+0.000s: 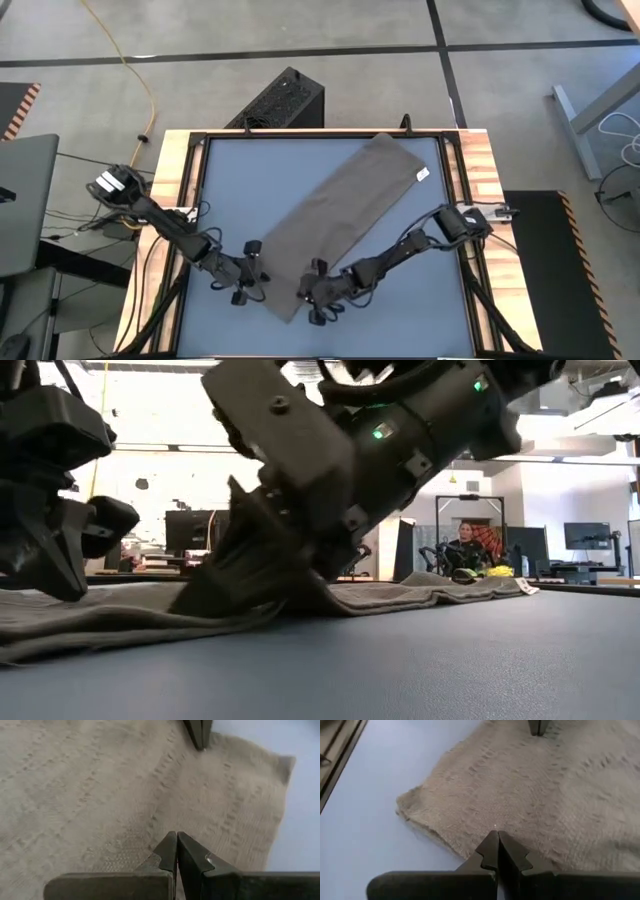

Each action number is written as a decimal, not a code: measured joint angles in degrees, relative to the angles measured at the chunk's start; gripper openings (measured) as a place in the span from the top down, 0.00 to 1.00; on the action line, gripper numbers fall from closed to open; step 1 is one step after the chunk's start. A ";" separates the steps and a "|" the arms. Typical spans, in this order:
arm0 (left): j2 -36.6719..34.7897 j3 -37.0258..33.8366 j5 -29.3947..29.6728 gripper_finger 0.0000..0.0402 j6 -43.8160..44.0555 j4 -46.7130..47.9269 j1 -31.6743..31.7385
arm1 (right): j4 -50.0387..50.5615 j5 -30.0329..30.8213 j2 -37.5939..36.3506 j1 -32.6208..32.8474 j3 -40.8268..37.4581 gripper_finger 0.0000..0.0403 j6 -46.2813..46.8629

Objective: Roll towel
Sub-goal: Roll the gray towel

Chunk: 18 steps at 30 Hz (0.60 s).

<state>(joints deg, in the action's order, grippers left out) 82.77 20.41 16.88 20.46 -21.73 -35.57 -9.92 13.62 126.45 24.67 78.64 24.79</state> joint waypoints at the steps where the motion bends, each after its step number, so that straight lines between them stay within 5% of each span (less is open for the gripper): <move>1: 0.87 0.04 -0.42 1.00 -0.37 -0.77 0.38 | 1.38 0.00 -0.55 0.22 -0.31 0.93 0.63; 6: 3.93 0.11 -2.81 1.00 -0.45 -4.13 3.14 | 4.97 0.00 -3.92 1.51 -3.75 0.93 3.80; 12: 8.14 0.19 -7.38 1.00 -4.14 -18.84 6.26 | -7.13 -3.69 -7.43 2.02 -11.86 0.93 6.45; 18: 11.03 2.04 -12.49 1.00 -5.22 -19.62 7.01 | -14.81 -6.22 -11.41 2.82 -18.87 0.93 6.87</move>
<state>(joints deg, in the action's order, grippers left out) 93.80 22.45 4.39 15.25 -41.35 -28.56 -24.73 7.40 115.04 27.50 59.76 31.66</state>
